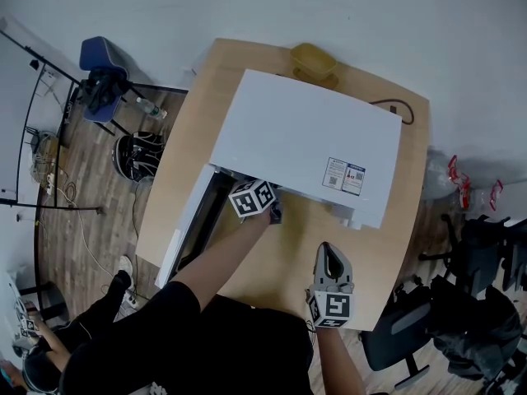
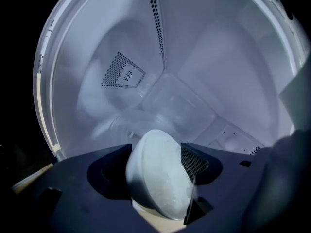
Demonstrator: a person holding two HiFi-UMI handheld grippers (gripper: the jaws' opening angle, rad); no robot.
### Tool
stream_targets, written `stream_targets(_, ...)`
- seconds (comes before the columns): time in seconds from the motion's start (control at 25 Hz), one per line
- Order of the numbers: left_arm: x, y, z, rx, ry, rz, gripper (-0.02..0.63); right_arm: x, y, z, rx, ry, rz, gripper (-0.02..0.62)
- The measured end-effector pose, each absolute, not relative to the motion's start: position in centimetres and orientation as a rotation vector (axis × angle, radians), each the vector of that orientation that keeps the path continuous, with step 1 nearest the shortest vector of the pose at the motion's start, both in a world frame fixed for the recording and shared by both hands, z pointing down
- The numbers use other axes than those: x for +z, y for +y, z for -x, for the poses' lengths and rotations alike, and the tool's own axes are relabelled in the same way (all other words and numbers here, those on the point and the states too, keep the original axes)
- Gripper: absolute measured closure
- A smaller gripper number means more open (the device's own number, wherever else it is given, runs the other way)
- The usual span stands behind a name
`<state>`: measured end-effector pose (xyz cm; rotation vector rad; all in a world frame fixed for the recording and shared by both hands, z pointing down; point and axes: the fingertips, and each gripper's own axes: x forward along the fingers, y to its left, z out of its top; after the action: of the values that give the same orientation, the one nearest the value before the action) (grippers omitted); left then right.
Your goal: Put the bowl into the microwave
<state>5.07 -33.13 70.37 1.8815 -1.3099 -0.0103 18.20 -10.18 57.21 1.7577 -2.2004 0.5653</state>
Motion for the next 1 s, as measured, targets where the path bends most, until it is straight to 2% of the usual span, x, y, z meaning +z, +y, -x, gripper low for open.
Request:
stream_targets(0.52, 69.7, -30.9, -3.2, -0.138, -1.227, -1.857, 0.285, 56.5, -9.0, -18.8, 0.556, -2.168, -1.801, 0.535)
stream_targets(1.0, 69.8, -31.1, -5.0, 0.088, -1.228, -2.101, 0.262, 57.2, -6.0, -17.5, 0.583, -2.151, -1.788, 0.535)
